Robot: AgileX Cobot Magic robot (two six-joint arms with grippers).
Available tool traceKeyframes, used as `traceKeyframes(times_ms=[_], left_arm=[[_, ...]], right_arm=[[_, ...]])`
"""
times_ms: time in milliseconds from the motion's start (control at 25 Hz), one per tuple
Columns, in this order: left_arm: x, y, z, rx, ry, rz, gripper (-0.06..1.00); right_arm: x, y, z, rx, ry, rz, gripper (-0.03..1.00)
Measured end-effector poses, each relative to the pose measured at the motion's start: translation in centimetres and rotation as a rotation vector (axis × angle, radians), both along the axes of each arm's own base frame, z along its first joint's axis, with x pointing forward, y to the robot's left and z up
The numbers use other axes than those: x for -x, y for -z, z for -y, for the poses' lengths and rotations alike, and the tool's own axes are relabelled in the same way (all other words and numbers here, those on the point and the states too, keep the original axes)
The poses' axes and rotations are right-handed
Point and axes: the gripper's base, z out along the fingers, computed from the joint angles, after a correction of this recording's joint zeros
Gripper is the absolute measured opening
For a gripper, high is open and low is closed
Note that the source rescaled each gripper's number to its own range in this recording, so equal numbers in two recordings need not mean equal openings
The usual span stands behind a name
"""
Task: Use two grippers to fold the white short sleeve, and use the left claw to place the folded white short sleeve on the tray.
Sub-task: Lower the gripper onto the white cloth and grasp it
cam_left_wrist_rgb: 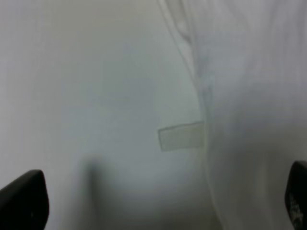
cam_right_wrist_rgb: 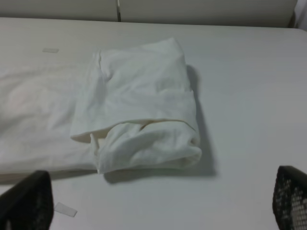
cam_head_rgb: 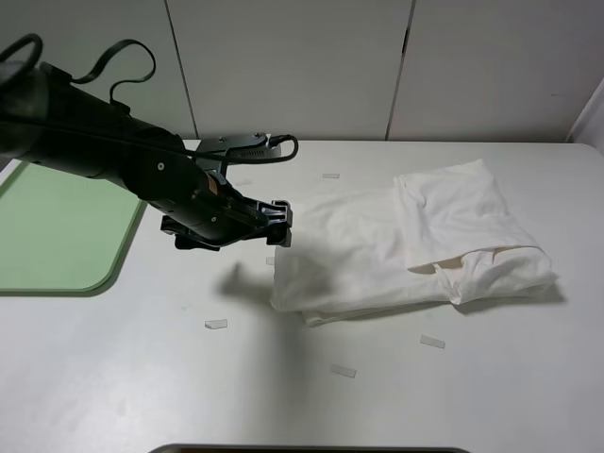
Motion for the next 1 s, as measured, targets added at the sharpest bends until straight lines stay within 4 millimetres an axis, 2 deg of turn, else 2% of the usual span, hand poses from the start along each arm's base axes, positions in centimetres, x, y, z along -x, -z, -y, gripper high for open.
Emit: traceKeyframes(times_ms=[360,560,800,1000], left_arm=[[-0.3,2.8,1.6,0.04,-0.014,0.041,0.98],[-0.3,3.5,2.0,0.048,-0.012,0.05,0.98],[0.6,5.3,5.1,0.134,0.056,0.173,0.97],[1.0,5.9,5.7,0.141,0.075,0.182,0.97]], right_arm=[[0.0,0.0,0.0,0.0,0.0,0.0,1.0],[0.0,0.0,0.0,0.0,0.0,0.0,1.0],[0.0,0.0,0.0,0.0,0.0,0.0,1.0],[0.0,0.0,0.0,0.0,0.0,0.0,1.0]])
